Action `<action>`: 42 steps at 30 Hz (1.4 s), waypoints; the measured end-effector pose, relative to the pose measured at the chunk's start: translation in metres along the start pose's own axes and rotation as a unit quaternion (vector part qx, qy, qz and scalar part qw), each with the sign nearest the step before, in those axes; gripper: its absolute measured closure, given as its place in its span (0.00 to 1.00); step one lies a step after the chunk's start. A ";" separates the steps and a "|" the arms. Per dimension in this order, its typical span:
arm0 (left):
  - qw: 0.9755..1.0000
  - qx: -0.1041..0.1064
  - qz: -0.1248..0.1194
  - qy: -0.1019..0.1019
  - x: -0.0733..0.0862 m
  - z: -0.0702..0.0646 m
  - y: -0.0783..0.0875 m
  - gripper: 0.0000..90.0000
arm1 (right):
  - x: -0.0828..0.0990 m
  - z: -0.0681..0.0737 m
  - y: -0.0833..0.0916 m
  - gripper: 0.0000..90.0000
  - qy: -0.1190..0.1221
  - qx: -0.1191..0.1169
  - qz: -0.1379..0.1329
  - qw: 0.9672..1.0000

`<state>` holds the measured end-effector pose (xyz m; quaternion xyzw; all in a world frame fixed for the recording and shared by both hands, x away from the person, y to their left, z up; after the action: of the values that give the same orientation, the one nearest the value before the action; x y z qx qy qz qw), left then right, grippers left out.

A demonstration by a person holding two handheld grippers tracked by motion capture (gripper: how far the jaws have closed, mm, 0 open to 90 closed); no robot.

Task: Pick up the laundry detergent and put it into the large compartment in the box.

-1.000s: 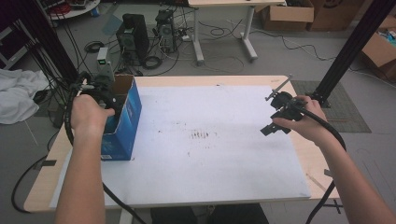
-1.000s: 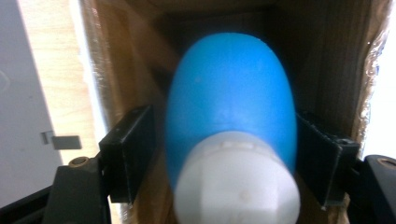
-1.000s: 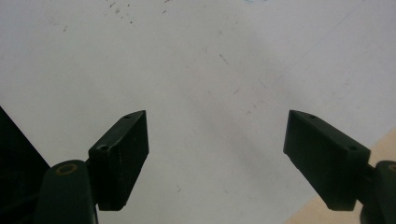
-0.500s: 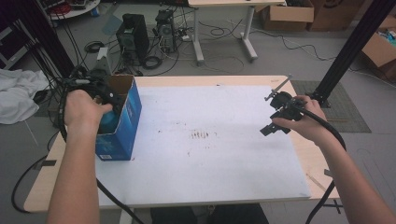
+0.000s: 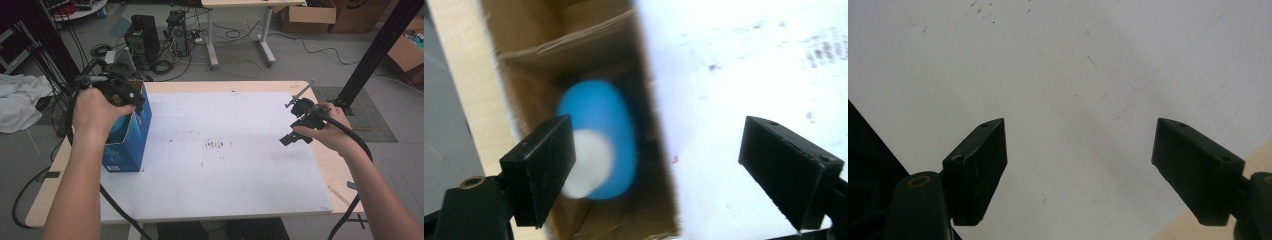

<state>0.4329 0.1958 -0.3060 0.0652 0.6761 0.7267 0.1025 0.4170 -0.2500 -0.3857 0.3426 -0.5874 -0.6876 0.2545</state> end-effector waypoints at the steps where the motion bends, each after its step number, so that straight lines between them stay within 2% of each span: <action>1: 1.000 0.002 -0.003 -0.010 -0.001 -0.006 0.001 0.17 | 0.000 0.000 0.000 0.25 0.000 0.000 -0.002 1.000; 4: 0.999 0.009 -0.017 -0.035 -0.005 -0.025 0.003 0.17 | -0.001 0.000 0.001 0.25 -0.001 -0.001 -0.002 1.000; 8: 0.997 0.015 -0.022 -0.072 -0.008 -0.052 0.003 0.17 | -0.001 -0.001 0.001 0.25 0.000 -0.001 -0.001 1.000; 12: 0.993 0.026 -0.028 -0.107 -0.010 -0.077 0.000 0.17 | -0.001 -0.003 0.004 0.25 -0.004 -0.002 -0.005 1.000; 14: 0.992 0.024 -0.030 -0.124 -0.010 -0.088 -0.002 0.17 | 0.000 -0.004 0.004 0.25 -0.007 -0.001 -0.005 1.000; 20: 0.984 0.032 -0.032 -0.170 -0.008 -0.122 -0.012 0.17 | 0.005 -0.008 0.003 0.25 -0.011 0.004 0.004 1.000; 28: 0.976 0.027 -0.018 -0.215 -0.004 -0.154 -0.033 0.17 | 0.007 -0.010 0.005 0.24 -0.016 0.004 0.007 1.000; 29: 0.974 0.026 -0.014 -0.224 -0.002 -0.159 -0.037 0.17 | 0.007 -0.010 0.005 0.24 -0.016 0.005 0.007 1.000; 37: 0.965 0.024 0.004 -0.261 0.005 -0.184 -0.060 0.17 | 0.005 -0.011 0.004 0.24 -0.018 0.007 0.007 1.000; 42: 0.961 0.017 0.014 -0.274 0.008 -0.193 -0.072 0.17 | 0.004 -0.010 0.005 0.24 -0.016 0.007 0.009 1.000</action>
<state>0.3845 0.0156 -0.3925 0.2728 0.6336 0.6706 0.2729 0.4224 -0.2600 -0.3826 0.3282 -0.5989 -0.6869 0.2487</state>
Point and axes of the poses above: each handheld gripper's, and its own axes: y roughly backward along the jaws, x roughly out of its underside, z roughly to its left, the point moved 10 cm from there along -y, roughly forward along the jaws, and after that the axes turned 10 degrees about z, right-handed, at the moved point
